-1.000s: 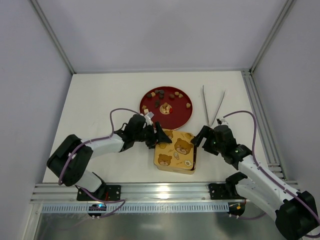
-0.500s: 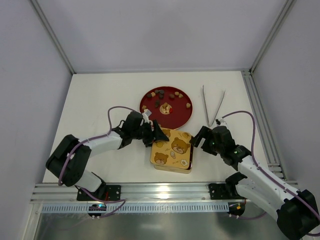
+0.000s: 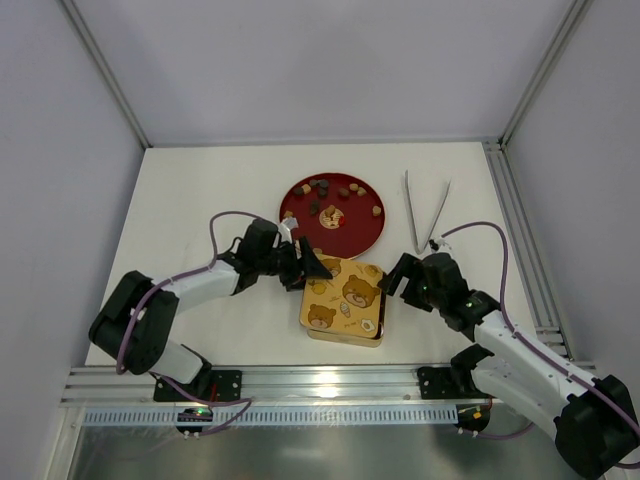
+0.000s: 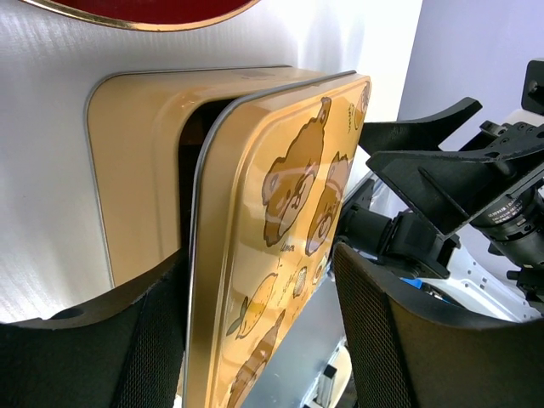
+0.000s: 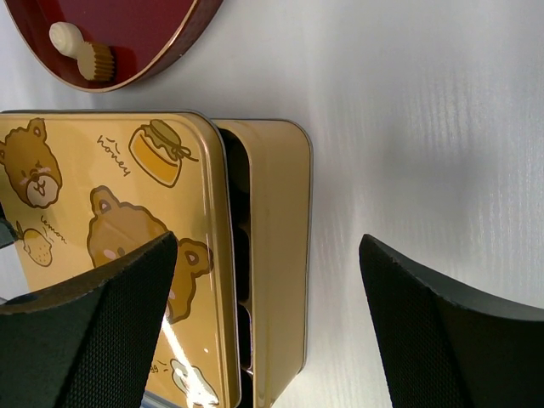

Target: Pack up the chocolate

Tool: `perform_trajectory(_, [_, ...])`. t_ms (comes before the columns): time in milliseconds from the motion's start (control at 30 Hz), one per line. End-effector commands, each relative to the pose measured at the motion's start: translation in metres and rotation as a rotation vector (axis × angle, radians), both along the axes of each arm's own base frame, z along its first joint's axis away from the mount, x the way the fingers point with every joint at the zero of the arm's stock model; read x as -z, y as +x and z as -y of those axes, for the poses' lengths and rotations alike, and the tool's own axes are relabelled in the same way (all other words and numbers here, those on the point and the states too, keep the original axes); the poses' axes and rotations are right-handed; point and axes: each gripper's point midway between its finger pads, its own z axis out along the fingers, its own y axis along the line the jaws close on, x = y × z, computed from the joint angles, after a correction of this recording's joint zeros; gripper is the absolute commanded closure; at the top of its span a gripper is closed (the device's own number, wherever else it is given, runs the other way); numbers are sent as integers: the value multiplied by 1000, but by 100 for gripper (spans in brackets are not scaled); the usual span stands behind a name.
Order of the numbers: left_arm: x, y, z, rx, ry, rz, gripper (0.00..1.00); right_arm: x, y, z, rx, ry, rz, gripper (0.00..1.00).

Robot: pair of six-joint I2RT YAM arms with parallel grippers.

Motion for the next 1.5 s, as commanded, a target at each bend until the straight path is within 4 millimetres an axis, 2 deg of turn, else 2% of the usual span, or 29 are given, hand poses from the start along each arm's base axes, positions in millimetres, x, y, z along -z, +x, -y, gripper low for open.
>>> perform_trajectory(0, [-22,2,0,33,-45,45,36,-6,9,-3,18,10,43,12])
perform_trajectory(367, [-14,3,-13,14,-11,18,39,-8,9,-7,9,18,50,12])
perform_trajectory(733, [3,1,-23,-4,57,-18,41,-9,9,-15,-3,27,53,13])
perform_trajectory(1467, [-4,5,-39,-19,81,-15,46,-5,8,-21,-15,27,48,13])
